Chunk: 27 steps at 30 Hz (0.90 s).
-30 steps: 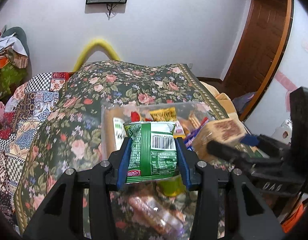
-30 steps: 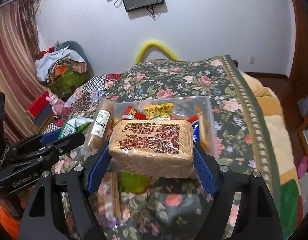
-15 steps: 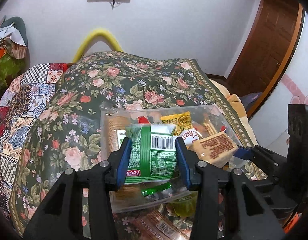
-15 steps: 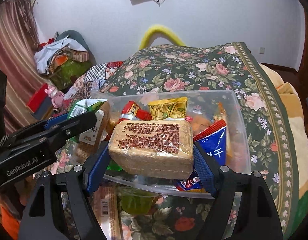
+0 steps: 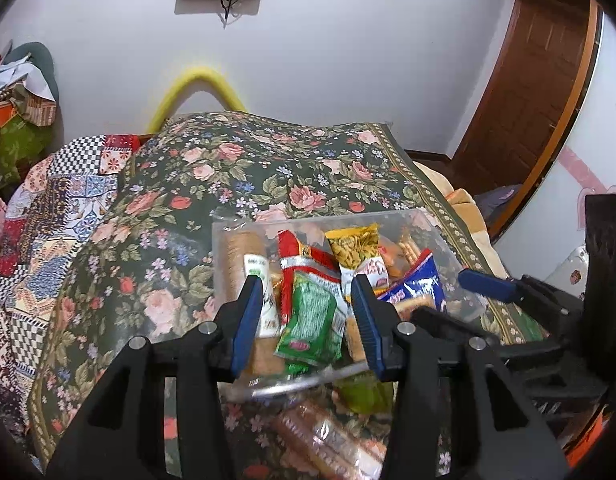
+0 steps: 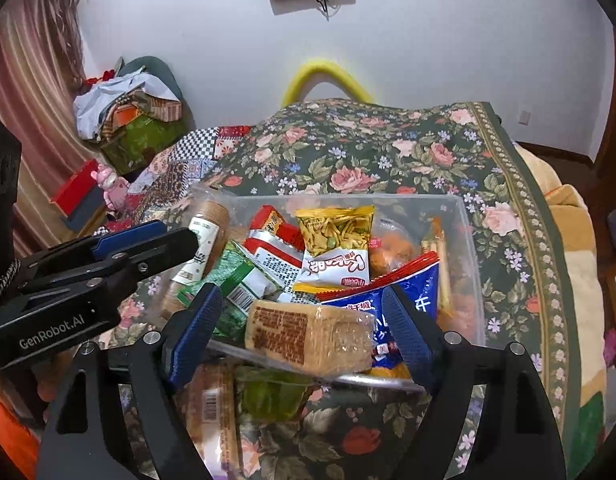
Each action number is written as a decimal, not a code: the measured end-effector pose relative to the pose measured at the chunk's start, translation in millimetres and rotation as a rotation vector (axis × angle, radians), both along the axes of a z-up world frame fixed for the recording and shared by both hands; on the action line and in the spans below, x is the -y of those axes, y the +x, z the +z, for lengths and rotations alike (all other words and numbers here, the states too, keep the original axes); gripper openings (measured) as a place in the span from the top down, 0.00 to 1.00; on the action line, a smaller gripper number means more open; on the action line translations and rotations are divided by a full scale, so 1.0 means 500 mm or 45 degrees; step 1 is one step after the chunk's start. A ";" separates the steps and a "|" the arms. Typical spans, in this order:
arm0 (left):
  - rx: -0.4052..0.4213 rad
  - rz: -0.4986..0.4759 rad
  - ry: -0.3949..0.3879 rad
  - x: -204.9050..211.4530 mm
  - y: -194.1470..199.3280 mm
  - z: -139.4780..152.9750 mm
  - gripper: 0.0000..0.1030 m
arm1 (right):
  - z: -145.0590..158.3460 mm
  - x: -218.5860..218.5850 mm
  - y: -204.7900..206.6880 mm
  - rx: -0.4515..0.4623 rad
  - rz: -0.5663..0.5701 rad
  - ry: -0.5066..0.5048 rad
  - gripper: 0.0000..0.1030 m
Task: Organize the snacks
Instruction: 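Lower the green bag and brown cake into the clear box and open both tools, then grasp the wafer roll pack with the left tool while the right tool grasps the green jelly cup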
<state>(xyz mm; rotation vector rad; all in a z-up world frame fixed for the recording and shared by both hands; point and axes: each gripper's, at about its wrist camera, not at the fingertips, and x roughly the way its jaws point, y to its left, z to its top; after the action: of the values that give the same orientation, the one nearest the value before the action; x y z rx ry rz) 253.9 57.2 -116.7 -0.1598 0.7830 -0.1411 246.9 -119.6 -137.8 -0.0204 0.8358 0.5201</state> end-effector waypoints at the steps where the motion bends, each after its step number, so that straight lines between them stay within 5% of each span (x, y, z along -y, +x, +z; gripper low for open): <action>1: -0.001 0.000 0.010 0.000 -0.010 0.002 0.56 | 0.004 0.004 -0.005 0.004 -0.003 0.002 0.22; 9: -0.071 0.015 0.045 0.006 -0.085 -0.027 0.54 | 0.012 0.044 -0.054 0.007 -0.028 -0.017 0.22; 18: -0.286 -0.014 0.054 0.058 -0.128 -0.145 0.54 | -0.032 0.074 -0.106 -0.057 -0.027 -0.081 0.22; 23: -0.357 -0.012 0.093 0.089 -0.120 -0.202 0.41 | -0.062 0.083 -0.121 -0.115 -0.028 -0.097 0.22; 27: -0.344 -0.003 0.110 0.086 -0.123 -0.217 0.40 | -0.088 0.083 -0.128 -0.153 -0.030 -0.112 0.22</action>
<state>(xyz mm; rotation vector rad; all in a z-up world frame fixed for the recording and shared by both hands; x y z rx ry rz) 192.4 14.2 -225.4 -0.0967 1.0566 -0.0882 183.0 -161.3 -181.8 -0.0606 0.9747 0.4657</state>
